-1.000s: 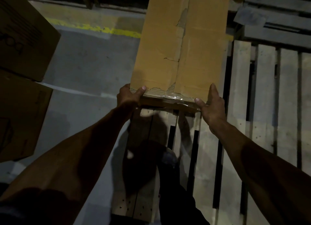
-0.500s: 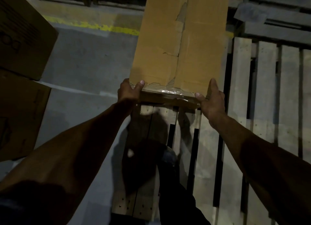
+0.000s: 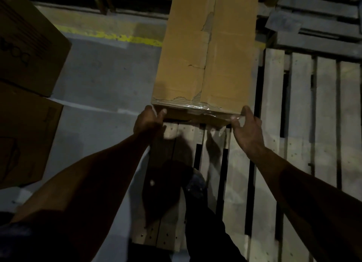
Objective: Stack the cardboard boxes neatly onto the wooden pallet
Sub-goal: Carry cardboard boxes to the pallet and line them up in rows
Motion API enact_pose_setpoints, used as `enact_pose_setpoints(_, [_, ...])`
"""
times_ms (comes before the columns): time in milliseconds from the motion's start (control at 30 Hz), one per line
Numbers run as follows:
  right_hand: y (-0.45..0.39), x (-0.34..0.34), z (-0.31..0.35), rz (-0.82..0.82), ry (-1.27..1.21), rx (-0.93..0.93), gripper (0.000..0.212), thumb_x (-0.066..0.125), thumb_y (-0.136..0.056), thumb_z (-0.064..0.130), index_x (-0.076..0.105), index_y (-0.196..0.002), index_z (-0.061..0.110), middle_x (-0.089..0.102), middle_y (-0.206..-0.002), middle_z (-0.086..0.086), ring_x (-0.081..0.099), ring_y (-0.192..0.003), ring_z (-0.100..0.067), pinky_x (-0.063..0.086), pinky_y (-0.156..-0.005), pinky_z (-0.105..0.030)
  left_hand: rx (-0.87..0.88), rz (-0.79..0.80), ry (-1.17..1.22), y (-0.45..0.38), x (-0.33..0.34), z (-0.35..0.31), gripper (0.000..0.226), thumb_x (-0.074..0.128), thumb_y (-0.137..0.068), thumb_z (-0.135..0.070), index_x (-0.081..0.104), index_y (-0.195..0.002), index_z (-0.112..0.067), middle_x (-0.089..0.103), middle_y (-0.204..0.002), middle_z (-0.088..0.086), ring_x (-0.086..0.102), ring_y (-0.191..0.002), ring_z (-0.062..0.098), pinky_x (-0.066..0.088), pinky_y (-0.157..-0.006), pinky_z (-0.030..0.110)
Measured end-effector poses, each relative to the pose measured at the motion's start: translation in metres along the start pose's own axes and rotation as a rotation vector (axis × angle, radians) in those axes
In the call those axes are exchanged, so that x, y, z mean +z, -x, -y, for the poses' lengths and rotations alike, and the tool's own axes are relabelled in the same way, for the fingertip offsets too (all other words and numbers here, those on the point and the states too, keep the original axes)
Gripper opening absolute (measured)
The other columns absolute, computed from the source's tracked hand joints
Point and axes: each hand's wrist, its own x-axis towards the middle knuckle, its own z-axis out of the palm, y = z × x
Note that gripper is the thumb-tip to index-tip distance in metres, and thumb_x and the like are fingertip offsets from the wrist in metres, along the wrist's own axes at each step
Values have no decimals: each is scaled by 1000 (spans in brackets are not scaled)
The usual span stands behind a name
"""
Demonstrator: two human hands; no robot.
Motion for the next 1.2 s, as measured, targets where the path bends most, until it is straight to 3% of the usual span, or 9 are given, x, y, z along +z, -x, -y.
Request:
enact_pose_setpoints(233, [109,-33,-5,14,106,113,69,50,-95,59,33,-153,24,34,-155,-14,38,-139,-36,36,-112,-50,16,57,-233,94,-42,19,63,49,-99,-45,36,-146,-5,45,-147,17,43,-134,33,37,-107,42])
enact_pose_setpoints(467, [263,-78,3,-59,-43,128,67,54,-92,60,49,-144,17,51,-145,-12,50,-130,-33,43,-108,-46,193,79,-244,234,-105,36,55,53,-99,-36,43,-142,-3,49,-143,18,45,-132,33,38,-109,40])
enact_pose_setpoints(733, [453,-123,-38,-214,-129,153,62,54,-96,52,47,-145,14,51,-146,-12,51,-129,-30,44,-102,-39,365,100,-227,389,-151,76,55,49,-101,-34,39,-146,-4,44,-149,16,42,-136,31,33,-110,34])
enact_pose_setpoints(933, [540,-154,-64,-291,-170,182,61,55,-96,50,48,-146,15,51,-145,-11,51,-129,-31,44,-103,-39,588,96,-256,476,-150,61,53,49,-101,-36,42,-145,-7,46,-147,13,44,-133,29,35,-107,34])
enact_pose_setpoints(1100, [586,-180,-101,-318,-135,222,63,55,-96,50,46,-147,14,49,-146,-14,49,-131,-32,44,-104,-40,712,194,-306,531,-114,35,53,47,-102,-36,41,-146,-7,42,-150,13,37,-139,26,26,-111,27])
enact_pose_setpoints(1200, [602,-201,-136,-343,-117,273,63,54,-97,50,44,-148,15,47,-148,-12,45,-134,-31,41,-107,-41,811,246,-371,564,-81,7,61,41,-98,-48,42,-145,-9,44,-149,12,38,-138,26,28,-111,28])
